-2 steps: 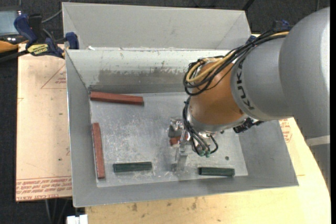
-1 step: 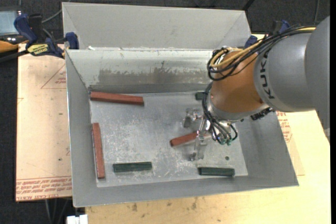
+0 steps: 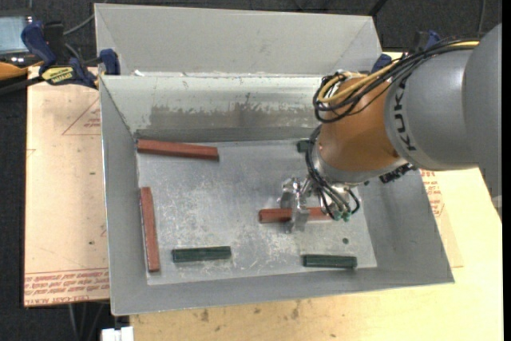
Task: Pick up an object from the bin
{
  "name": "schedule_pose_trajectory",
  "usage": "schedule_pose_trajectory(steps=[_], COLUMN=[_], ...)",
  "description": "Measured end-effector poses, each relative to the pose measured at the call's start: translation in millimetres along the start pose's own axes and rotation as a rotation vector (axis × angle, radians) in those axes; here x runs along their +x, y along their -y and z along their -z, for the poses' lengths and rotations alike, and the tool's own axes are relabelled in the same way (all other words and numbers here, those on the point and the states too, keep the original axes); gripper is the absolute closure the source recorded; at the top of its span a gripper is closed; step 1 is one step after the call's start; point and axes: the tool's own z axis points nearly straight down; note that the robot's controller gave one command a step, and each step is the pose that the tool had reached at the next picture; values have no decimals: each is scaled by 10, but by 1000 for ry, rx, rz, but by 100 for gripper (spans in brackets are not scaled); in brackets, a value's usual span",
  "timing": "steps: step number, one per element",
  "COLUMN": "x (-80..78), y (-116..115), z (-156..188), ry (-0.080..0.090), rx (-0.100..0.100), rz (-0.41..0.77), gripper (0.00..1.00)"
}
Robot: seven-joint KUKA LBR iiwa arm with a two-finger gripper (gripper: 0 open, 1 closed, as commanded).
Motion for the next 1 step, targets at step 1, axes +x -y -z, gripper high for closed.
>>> schedule_pose_trajectory(steps=[1], x=[-142], y=[-259], z=[1454], ry=[8], rx=[-1], rz=[-68], gripper=[100])
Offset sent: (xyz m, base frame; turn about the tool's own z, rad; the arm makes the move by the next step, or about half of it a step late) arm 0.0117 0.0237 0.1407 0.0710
